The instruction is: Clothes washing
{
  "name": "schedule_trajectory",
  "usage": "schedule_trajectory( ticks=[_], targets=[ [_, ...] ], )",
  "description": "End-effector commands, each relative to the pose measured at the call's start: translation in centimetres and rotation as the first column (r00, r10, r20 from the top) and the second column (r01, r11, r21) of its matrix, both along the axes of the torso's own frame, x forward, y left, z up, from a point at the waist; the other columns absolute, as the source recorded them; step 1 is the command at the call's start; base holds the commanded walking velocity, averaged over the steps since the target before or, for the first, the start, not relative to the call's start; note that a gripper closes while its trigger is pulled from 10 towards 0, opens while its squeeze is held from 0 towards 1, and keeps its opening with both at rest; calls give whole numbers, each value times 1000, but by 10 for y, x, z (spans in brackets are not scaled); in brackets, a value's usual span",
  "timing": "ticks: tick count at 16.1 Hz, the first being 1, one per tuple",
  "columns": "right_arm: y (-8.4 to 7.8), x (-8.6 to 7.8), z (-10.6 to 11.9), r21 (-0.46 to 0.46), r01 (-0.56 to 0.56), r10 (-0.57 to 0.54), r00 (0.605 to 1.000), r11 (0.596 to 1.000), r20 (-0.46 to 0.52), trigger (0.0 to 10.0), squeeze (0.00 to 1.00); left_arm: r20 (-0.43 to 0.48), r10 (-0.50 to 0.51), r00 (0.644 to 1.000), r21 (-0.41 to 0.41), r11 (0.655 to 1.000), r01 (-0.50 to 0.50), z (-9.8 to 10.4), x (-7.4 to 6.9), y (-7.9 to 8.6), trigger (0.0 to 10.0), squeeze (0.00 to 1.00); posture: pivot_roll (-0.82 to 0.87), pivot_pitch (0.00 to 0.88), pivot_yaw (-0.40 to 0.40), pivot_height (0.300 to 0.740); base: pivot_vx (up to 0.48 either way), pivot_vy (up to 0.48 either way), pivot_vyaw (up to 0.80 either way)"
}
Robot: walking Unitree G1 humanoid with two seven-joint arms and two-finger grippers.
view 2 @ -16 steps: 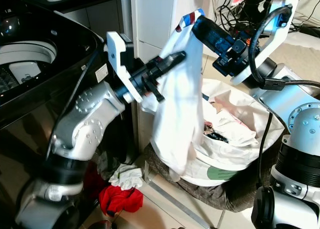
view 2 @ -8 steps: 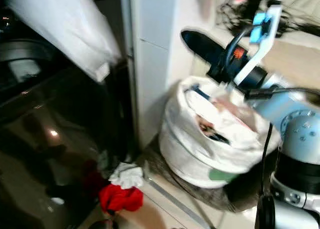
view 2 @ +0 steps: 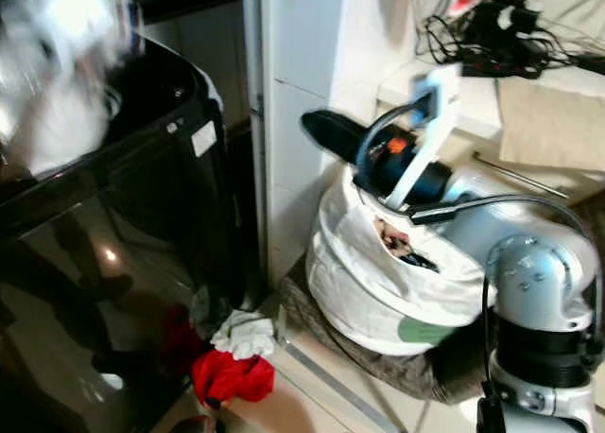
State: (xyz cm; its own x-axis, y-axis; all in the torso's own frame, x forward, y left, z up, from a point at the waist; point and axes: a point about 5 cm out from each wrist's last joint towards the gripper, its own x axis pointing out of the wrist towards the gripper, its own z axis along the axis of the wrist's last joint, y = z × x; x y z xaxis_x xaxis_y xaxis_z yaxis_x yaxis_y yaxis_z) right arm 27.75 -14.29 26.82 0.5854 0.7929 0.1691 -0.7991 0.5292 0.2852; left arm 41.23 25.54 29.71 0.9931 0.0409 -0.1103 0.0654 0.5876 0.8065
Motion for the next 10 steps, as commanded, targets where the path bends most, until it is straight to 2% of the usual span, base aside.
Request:
schedule_trajectory(
  ticks=[1, 3, 5, 7, 9, 10],
  targets=[
    [8, -5, -2, -30, -16, 16, 1000, 999, 2, 10000, 0, -15, 13, 1000, -66, 998, -14, 5, 0, 2, 10000, 1000, -47, 0, -4, 740, 0, 0, 0],
    [12, -7, -5, -48, -37, 37, 999, 998, -3, 10000, 0, -73, 47, 996, -54, 997, -51, -5, -3, 9, 10000, 1000, -46, 0, -9, 740, 0, 0, 0],
    [12, -6, -7, -59, -41, 40, 999, 997, -2, 10000, 0, -80, 81, 994, -43, 996, -84, -2, -5, 18, 10000, 1000, -40, 0, -15, 740, 0, 0, 0],
    [13, -4, -8, -66, -31, 30, 1000, 997, -8, 10000, 0, -21, 132, 991, 17, 991, -132, 10, -8, 28, 10000, 1000, -34, 0, -19, 740, 0, 0, 0],
    [8, 10, -13, -80, 90, -94, 995, 993, -45, 10000, 0, 138, 191, 972, 132, 969, -209, 35, -12, 37, 10000, 1000, -26, 0, -24, 740, 0, 0, 0],
    [5, 16, -15, -81, 133, -138, 988, 988, -62, 10000, 0, 193, 195, 962, 153, 962, -226, 42, -13, 38, 10000, 1000, -23, 0, -25, 740, 0, 0, 0]
  ],
)
